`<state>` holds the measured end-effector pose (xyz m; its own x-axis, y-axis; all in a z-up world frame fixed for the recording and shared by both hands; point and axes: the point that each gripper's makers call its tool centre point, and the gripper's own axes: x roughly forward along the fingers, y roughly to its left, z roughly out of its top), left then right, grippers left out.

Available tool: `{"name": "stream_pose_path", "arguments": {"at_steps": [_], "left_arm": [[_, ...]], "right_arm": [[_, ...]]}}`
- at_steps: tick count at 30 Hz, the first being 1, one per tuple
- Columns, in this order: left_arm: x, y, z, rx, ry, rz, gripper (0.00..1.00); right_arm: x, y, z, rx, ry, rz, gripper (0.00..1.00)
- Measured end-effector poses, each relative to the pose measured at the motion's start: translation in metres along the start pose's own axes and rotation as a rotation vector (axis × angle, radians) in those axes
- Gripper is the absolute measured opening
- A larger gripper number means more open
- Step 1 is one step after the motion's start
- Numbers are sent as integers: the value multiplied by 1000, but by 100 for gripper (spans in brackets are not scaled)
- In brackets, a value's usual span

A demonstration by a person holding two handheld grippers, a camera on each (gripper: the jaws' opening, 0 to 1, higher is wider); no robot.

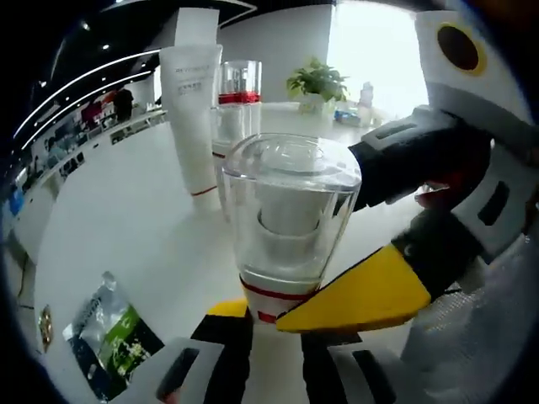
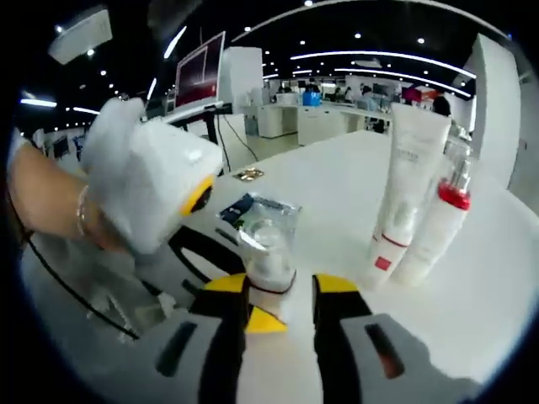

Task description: Arrange the skincare products in the storage area until every visible bottle or jar stands upright without overlapping.

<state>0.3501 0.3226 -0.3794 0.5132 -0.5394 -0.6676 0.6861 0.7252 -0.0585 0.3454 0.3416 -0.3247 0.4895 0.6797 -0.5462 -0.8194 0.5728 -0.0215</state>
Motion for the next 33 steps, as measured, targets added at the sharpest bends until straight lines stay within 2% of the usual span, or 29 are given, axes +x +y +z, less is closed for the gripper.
{"name": "stream_pose_path", "arguments": {"at_steps": [3, 5, 7, 10, 13, 14, 17, 20, 22, 24, 25, 26, 27, 33], "left_arm": [[1, -1, 0, -3, 3, -1, 23], [0, -1, -2, 2, 18, -7, 22], [-1, -1, -4, -11, 27, -23, 22], [-3, 0, -6, -28, 42, -42, 23], [-4, -3, -9, -33, 54, -79, 25], [-6, -4, -10, -42, 61, -95, 25], [-8, -5, -12, -53, 74, -115, 24], [-11, -9, -15, -37, 90, -142, 24], [-11, -11, -16, -28, 92, -146, 24], [-11, -13, -16, -21, 93, -145, 24], [-12, -13, -17, -19, 94, -148, 24], [-11, -15, -17, -19, 94, -154, 24], [-11, -15, -17, -20, 94, -158, 24], [-10, -19, -16, -13, 100, -171, 24]], "right_arm": [[4, 2, -1, -25, -3, -4, 24], [6, 2, 0, -82, -13, 0, 23], [6, 5, 0, -120, -16, 34, 23], [4, 3, -1, -141, -21, 63, 23], [4, 0, -2, -109, -24, 104, 22], [4, 4, -1, -114, -33, 156, 22], [2, 5, -3, -165, -29, 194, 22], [0, 11, -4, -213, -12, 288, 23], [-1, 11, -5, -225, -10, 307, 23], [0, 9, -6, -224, 6, 293, 23], [1, 6, -11, -230, 40, 279, 23], [2, 1, -22, -273, 100, 260, 24], [5, 1, -29, -297, 122, 258, 24], [5, -3, -39, -294, 132, 239, 24]]}}
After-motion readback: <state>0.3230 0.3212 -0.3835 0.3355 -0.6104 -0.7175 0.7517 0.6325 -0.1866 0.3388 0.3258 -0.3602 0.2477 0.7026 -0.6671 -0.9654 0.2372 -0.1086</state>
